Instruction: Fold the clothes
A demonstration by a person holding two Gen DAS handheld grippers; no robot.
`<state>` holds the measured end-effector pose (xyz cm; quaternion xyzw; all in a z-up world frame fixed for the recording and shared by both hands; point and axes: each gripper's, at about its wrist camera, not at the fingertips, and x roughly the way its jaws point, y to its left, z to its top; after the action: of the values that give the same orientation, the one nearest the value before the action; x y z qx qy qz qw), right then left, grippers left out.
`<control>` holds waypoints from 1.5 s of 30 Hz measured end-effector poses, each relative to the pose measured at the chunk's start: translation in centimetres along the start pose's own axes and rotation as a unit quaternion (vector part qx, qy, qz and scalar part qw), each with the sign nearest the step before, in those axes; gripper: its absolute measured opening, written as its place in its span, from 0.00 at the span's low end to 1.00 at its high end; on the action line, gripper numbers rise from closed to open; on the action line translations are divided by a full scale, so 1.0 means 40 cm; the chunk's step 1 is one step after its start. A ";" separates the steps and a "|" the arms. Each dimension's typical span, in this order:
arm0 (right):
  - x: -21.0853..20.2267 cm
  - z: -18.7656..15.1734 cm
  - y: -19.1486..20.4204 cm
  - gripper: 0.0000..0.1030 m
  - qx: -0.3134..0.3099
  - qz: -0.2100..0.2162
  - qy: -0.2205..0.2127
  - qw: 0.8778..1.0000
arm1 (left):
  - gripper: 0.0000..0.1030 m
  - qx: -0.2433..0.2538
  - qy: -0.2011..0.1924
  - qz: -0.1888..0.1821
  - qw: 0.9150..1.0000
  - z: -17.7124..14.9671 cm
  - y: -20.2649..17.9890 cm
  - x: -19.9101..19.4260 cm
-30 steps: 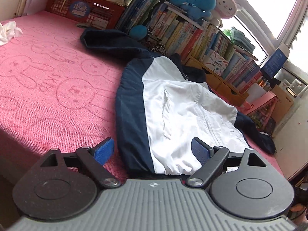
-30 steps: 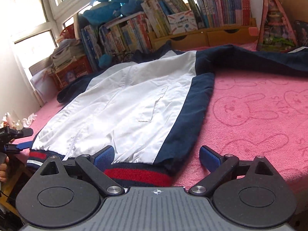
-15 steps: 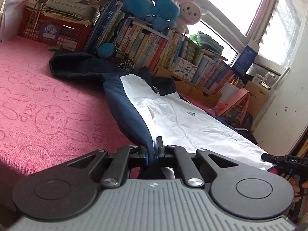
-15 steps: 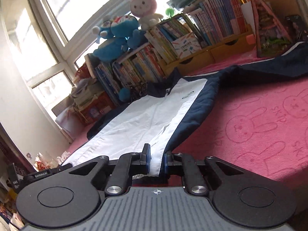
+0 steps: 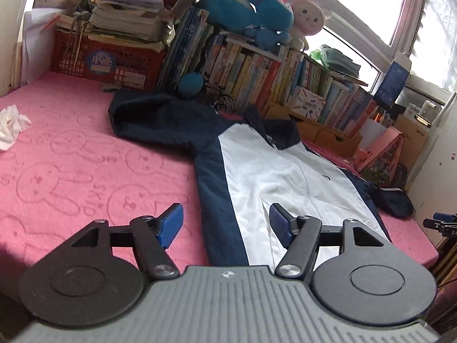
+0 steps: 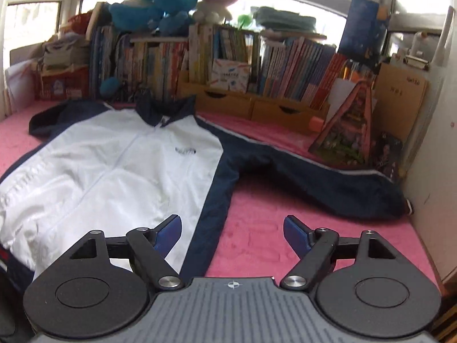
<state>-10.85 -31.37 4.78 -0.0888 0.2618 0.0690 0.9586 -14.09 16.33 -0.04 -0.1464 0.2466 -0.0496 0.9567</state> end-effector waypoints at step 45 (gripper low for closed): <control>0.669 0.181 0.635 0.97 -0.050 0.192 0.063 0.978 | 0.62 -0.100 0.050 0.347 0.931 0.389 0.680 0.410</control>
<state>10.99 -2.82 -6.25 -0.0890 0.3298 0.2590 0.9035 8.44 43.45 -2.82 -0.1436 0.3333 0.3036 0.8810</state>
